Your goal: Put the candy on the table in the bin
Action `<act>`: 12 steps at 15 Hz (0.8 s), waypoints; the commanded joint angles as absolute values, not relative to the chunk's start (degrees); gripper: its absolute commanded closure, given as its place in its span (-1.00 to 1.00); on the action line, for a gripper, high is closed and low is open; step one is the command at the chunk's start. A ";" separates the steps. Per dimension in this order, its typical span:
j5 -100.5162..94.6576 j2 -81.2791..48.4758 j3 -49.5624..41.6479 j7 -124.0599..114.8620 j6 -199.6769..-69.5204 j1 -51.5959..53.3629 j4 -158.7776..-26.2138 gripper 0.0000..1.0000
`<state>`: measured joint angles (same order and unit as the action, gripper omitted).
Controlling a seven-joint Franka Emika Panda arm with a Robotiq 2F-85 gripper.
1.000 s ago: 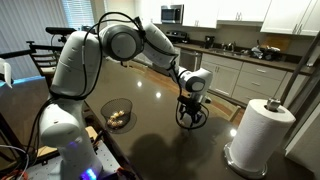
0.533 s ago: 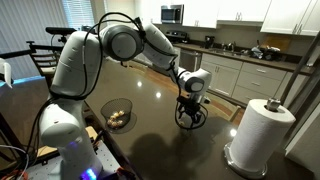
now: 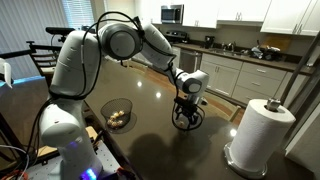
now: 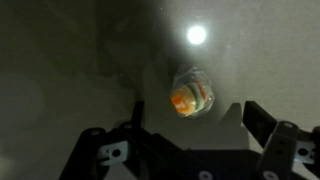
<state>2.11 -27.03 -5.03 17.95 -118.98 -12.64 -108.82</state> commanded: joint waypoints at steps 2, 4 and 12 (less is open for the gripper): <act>1.07 -23.08 -5.51 15.13 -119.47 -11.86 -113.34 -1.00; 0.82 -22.39 -5.67 14.45 -120.25 -11.70 -114.34 -0.47; -2.26 -20.65 -6.77 11.26 -126.59 -10.61 -117.38 0.59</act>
<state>-0.05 -22.56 -5.82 13.83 -124.08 -11.63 -114.91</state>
